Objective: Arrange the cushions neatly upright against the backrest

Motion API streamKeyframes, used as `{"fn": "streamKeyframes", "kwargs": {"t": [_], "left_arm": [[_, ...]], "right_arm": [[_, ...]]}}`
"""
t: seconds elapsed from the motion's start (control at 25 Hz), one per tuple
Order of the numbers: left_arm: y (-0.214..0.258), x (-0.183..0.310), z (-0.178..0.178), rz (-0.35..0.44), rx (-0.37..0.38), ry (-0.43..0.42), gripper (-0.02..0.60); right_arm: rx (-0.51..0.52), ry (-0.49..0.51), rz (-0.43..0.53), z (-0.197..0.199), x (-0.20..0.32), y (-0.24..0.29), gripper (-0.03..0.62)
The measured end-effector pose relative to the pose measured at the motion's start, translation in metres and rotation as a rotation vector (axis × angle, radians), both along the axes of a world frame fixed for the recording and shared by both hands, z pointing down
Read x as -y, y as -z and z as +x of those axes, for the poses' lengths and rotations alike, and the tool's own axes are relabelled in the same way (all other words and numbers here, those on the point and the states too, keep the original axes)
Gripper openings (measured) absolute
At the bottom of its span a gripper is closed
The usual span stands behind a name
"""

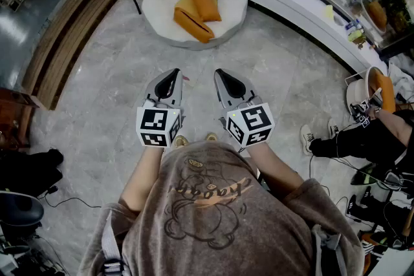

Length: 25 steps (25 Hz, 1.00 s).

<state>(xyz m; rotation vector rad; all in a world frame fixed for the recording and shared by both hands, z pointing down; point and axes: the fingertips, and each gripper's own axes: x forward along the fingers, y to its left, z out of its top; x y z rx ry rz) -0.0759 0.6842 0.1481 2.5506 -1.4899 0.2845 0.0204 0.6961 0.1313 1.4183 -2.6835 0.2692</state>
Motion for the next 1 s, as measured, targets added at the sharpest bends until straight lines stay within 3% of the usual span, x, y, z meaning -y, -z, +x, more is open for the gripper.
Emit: {"fn": "streamKeyframes", "kwargs": {"t": [0.68, 1.0], "left_arm": [[-0.015, -0.017, 0.035, -0.017, 0.000, 0.058, 0.005], [-0.028, 0.012, 0.040, -0.025, -0.005, 0.054, 0.005]], "right_arm": [[0.019, 0.062, -0.033, 0.048, -0.011, -0.014, 0.020], [0.016, 0.047, -0.033, 0.058, 0.013, -0.024, 0.020]]}}
